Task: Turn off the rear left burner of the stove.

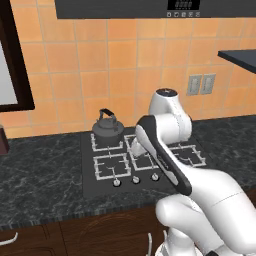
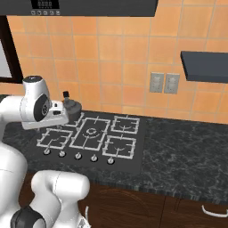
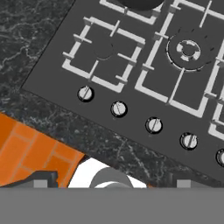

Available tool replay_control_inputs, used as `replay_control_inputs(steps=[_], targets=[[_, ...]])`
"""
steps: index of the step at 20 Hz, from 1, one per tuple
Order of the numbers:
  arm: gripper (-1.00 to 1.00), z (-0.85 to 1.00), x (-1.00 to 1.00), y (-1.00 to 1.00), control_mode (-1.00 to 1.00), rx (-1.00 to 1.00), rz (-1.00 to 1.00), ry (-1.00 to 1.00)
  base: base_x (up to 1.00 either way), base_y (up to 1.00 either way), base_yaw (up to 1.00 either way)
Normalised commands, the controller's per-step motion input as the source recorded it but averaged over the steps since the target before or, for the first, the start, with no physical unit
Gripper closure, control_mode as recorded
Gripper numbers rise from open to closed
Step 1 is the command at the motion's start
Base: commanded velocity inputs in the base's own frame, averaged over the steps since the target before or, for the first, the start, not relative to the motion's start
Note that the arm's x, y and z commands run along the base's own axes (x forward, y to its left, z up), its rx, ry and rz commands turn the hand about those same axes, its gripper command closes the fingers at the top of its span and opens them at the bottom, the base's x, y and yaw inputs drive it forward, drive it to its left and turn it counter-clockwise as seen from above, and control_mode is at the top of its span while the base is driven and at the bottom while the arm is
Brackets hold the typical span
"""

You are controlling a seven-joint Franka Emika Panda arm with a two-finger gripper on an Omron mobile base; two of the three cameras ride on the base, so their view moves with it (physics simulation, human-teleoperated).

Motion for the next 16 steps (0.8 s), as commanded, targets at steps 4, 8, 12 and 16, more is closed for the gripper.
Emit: replay_control_inputs(steps=[4,8,12,16], targets=[[-1.0,-0.72,0.28,0.01,-1.0,-0.01,0.08,0.05,0.0,0.0,0.0],[-1.0,-0.71,0.28,0.01,-1.0,0.0,0.11,0.0,0.0,0.0,0.0],[-1.0,-0.74,0.31,0.03,-1.0,-0.01,0.1,0.06,0.0,0.0,0.0],[-1.0,-0.7,0.26,0.21,-1.0,0.0,0.08,0.11,0.0,0.0,0.0]])
